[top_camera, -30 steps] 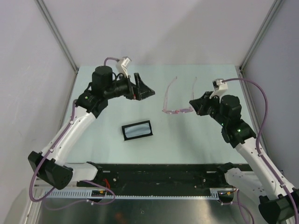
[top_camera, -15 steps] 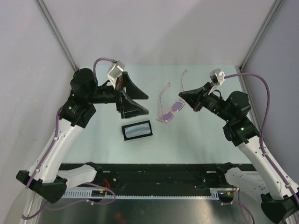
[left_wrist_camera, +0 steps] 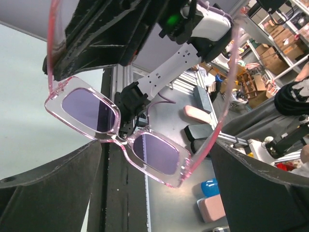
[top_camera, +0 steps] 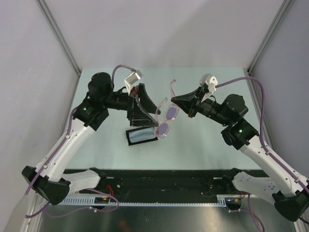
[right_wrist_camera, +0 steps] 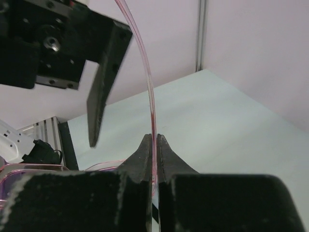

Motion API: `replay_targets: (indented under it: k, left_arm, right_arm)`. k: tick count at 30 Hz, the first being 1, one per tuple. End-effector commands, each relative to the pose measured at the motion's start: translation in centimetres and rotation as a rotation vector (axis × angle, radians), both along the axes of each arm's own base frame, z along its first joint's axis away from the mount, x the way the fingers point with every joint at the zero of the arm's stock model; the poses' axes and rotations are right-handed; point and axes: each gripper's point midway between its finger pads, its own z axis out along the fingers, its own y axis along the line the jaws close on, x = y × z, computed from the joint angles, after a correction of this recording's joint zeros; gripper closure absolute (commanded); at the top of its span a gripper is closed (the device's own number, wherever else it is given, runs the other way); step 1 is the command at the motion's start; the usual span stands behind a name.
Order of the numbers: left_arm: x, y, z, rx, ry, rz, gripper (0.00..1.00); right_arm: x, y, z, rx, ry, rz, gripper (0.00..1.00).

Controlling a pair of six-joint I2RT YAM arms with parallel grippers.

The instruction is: Organize the sunglasses

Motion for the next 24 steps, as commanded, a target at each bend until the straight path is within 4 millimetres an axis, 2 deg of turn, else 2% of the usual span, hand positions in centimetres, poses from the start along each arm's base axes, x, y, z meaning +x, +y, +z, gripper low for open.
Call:
replay_targets:
  k: [1,7,14,17,24]
  left_arm:
    - [-0.6,-0.2,-0.3,0.001,0.023,-0.036,0.00]
    - [-0.2,-0.4,-1.0,0.013,0.044,-0.013,0.00]
    - [-1.0,-0.9,-1.5,0.019,0.049,-0.068,0.00]
    - [-1.4,-1.1,-1.3,0.019,0.051,-0.088,0.05]
    - [-1.7,-1.5,-0.5,0.013,0.055,-0.109,0.23]
  right_arm:
    - [-0.6,0.3,5.6,0.072,-0.175,-0.013,1.00]
    - [-1.5,0.4,6.8,0.093,-0.207,0.001,1.00]
    - [-2.8,0.1,8.4,0.132,-0.237,0.034,1.00]
    - [-3.0,0.1,8.7,0.141,-0.249,0.041,1.00]
    - [-3.7,0.2,10.0,0.173,-0.301,0.066,1.00]
